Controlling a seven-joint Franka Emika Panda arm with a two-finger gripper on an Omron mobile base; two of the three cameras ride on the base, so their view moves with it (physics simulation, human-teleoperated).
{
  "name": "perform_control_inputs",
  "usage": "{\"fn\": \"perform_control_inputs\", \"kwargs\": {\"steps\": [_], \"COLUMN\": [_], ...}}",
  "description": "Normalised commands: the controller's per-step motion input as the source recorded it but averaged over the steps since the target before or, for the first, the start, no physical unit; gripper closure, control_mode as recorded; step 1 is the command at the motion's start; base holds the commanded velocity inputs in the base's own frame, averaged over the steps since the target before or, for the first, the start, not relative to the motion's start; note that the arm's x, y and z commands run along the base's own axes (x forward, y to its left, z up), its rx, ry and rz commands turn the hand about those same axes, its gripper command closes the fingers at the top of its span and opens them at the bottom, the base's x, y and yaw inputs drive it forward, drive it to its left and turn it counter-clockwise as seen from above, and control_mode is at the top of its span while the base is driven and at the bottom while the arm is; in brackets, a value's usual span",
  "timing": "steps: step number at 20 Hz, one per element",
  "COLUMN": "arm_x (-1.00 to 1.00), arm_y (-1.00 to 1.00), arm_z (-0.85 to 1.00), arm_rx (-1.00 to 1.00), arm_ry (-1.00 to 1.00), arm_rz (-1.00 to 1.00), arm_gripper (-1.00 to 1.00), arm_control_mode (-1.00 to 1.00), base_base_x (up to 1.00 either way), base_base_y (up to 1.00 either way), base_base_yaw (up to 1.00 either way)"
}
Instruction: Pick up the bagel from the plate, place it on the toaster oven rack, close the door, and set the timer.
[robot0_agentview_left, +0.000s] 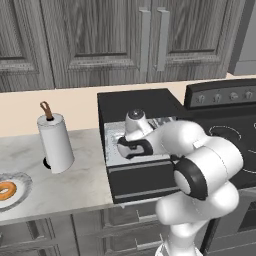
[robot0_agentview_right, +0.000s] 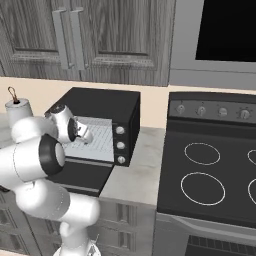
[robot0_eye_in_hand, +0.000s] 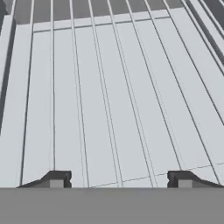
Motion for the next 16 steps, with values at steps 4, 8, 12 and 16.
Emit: {"fn": "perform_control_inputs", "kwargs": {"steps": [4,8,12,16], "arm_x": [-0.99,-1.00,-1.00,-1.00], "arm_y": [0.00,0.00,0.00,0.00], "arm_z": [-1.00,-1.00,-1.00,-1.00], "arm_rx": [-0.03,-0.05,-0.06,-0.07], "arm_ry": [0.27,0.28,0.28,0.23], "arm_rz": [0.00,0.00,0.00,0.00], "arm_gripper": [-1.00,-1.00,-1.00,-1.00], "arm_control_mode": [-1.00,-1.00,-1.00,-1.00], "base_base_x": [0.00,0.00,0.00,0.00], "base_base_y": [0.00,0.00,0.00,0.00], "base_base_yaw": [0.00,0.00,0.00,0.00]}}
